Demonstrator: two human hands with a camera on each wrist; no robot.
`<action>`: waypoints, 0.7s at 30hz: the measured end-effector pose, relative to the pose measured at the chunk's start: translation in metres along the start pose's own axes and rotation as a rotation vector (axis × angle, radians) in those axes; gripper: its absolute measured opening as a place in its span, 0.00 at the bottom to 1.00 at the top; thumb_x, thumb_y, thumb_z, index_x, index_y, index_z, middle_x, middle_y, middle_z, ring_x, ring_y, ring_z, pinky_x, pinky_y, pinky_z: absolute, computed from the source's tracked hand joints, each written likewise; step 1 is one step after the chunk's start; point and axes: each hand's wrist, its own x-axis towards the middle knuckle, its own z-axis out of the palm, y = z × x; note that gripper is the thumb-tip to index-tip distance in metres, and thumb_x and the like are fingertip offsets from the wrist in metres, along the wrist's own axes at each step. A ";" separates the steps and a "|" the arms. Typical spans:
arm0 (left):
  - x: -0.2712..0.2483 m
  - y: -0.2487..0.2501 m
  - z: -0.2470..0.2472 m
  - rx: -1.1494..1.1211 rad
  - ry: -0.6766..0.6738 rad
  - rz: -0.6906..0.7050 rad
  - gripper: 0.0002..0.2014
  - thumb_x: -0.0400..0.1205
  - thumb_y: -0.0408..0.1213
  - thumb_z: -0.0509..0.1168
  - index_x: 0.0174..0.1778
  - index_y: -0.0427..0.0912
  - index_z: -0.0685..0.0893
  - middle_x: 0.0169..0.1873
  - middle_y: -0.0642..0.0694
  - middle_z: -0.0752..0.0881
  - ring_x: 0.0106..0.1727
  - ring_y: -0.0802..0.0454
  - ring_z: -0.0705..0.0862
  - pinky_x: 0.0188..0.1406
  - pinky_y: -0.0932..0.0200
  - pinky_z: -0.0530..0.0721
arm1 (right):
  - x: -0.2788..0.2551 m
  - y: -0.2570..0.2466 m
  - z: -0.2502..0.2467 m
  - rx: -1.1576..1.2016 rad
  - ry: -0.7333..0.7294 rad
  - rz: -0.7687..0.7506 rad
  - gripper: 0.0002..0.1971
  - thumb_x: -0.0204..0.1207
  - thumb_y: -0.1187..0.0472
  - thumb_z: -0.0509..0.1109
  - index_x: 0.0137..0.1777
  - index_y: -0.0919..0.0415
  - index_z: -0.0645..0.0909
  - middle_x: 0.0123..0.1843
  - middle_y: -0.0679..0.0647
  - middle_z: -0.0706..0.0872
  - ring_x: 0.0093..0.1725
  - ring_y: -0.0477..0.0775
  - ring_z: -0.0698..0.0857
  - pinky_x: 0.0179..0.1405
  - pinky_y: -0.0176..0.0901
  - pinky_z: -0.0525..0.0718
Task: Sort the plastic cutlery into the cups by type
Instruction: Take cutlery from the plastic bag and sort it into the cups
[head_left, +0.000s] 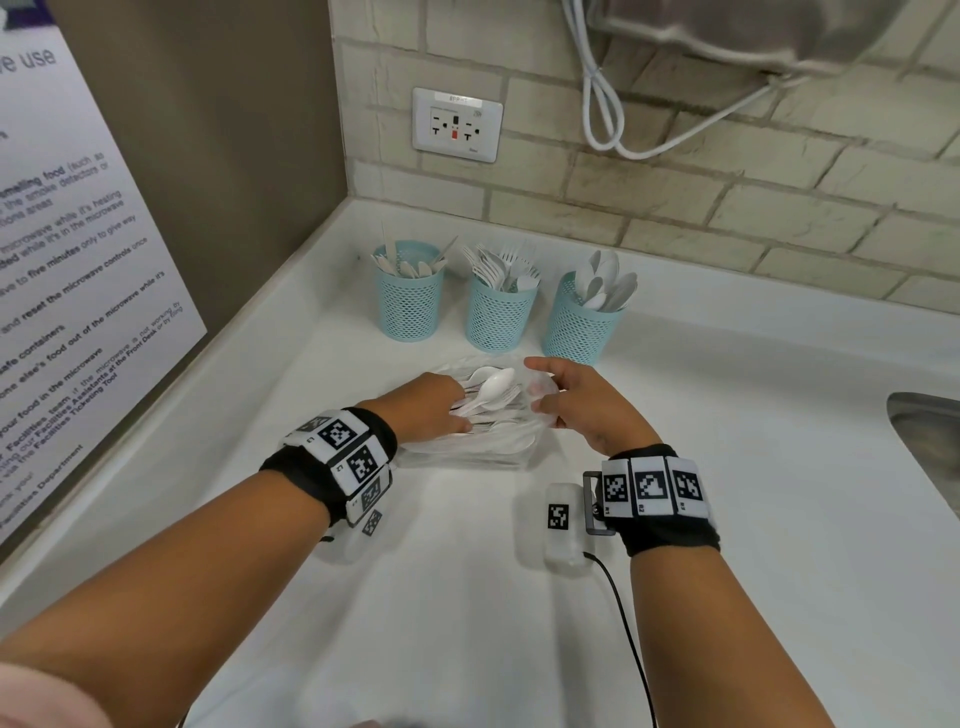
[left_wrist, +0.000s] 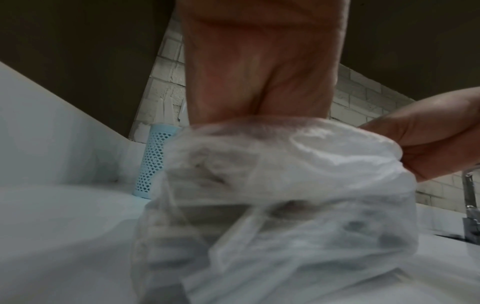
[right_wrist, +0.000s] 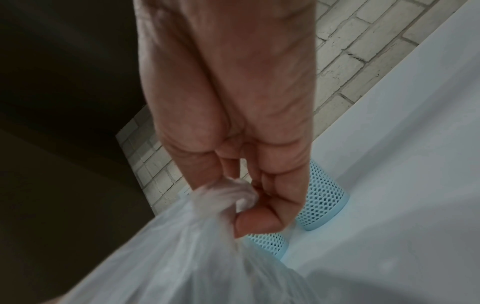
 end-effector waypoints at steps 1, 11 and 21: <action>0.000 0.000 0.000 0.010 0.003 0.006 0.17 0.81 0.45 0.65 0.32 0.41 0.69 0.34 0.49 0.73 0.40 0.50 0.72 0.26 0.67 0.61 | 0.000 0.000 0.000 0.003 -0.001 0.001 0.29 0.73 0.77 0.66 0.72 0.54 0.74 0.70 0.62 0.76 0.59 0.54 0.78 0.42 0.37 0.80; -0.006 -0.003 -0.010 -0.159 0.028 0.026 0.14 0.83 0.44 0.63 0.33 0.43 0.73 0.32 0.49 0.72 0.37 0.49 0.72 0.29 0.63 0.64 | -0.004 -0.002 -0.004 -0.006 0.016 0.015 0.28 0.74 0.77 0.64 0.71 0.54 0.74 0.62 0.59 0.79 0.52 0.53 0.79 0.40 0.36 0.78; -0.011 -0.010 -0.036 -0.638 -0.062 -0.044 0.13 0.86 0.40 0.57 0.45 0.38 0.85 0.38 0.48 0.86 0.41 0.53 0.84 0.47 0.66 0.81 | 0.007 -0.008 -0.004 -0.112 0.121 0.061 0.25 0.76 0.78 0.59 0.71 0.59 0.76 0.58 0.59 0.80 0.48 0.52 0.80 0.40 0.36 0.80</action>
